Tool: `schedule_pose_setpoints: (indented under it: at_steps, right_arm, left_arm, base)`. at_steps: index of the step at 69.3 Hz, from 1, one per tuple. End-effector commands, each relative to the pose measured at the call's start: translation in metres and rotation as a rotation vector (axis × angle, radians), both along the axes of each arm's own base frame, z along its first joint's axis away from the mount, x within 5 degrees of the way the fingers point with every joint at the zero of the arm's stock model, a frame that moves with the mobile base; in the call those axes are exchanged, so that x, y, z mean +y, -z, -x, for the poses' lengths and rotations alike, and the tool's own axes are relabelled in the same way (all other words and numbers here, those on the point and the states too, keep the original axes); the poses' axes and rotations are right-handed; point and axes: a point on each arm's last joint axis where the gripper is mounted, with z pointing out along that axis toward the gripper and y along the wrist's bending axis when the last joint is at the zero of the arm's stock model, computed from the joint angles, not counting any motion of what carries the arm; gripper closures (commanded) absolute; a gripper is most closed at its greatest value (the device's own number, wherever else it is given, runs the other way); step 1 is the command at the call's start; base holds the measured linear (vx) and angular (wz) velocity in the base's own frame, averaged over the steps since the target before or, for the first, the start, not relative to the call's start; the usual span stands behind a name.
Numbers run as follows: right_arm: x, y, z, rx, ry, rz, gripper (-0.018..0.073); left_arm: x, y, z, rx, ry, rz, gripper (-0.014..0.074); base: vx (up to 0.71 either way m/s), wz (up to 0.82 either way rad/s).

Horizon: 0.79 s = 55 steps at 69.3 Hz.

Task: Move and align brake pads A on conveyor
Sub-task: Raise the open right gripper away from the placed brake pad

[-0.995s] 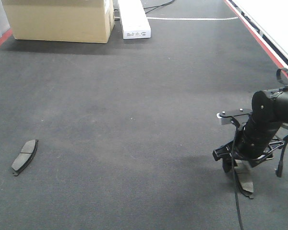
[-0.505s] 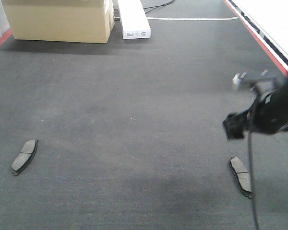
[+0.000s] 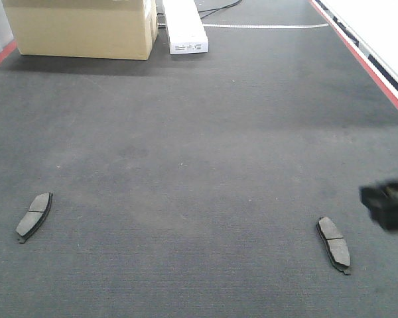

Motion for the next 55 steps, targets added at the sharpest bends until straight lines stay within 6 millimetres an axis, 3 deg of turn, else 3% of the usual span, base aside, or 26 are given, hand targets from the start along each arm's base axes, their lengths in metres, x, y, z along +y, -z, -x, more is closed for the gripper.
schedule_pose_setpoints:
  at_steps: [1,9,23,41,55]
  right_arm:
    - [-0.003,-0.013,0.020,-0.178,0.001,-0.007,-0.0029]
    - [-0.006,-0.010,0.049,-0.260,0.001,-0.014,-0.0029]
    - [-0.009,0.002,0.083,-0.340,0.002,-0.022,-0.0029]
    - [-0.011,0.026,0.107,-0.393,0.002,-0.026,-0.0029]
    - [-0.011,0.029,0.110,-0.391,0.002,-0.026,-0.0029]
  left_arm:
    - [-0.001,-0.013,-0.002,-0.081,0.007,0.008,0.0042]
    - [-0.001,-0.013,-0.002,-0.081,0.007,0.008,0.0042]
    - [-0.001,-0.013,-0.002,-0.081,0.007,0.008,0.0042]
    - [-0.001,-0.013,-0.002,-0.081,0.007,0.008,0.0042]
    - [-0.001,-0.013,-0.002,-0.081,0.007,0.008,0.0042]
  base:
    - [0.00,0.00]
    - [0.00,0.00]
    - [0.00,0.00]
    - [0.00,0.00]
    - [0.00,0.00]
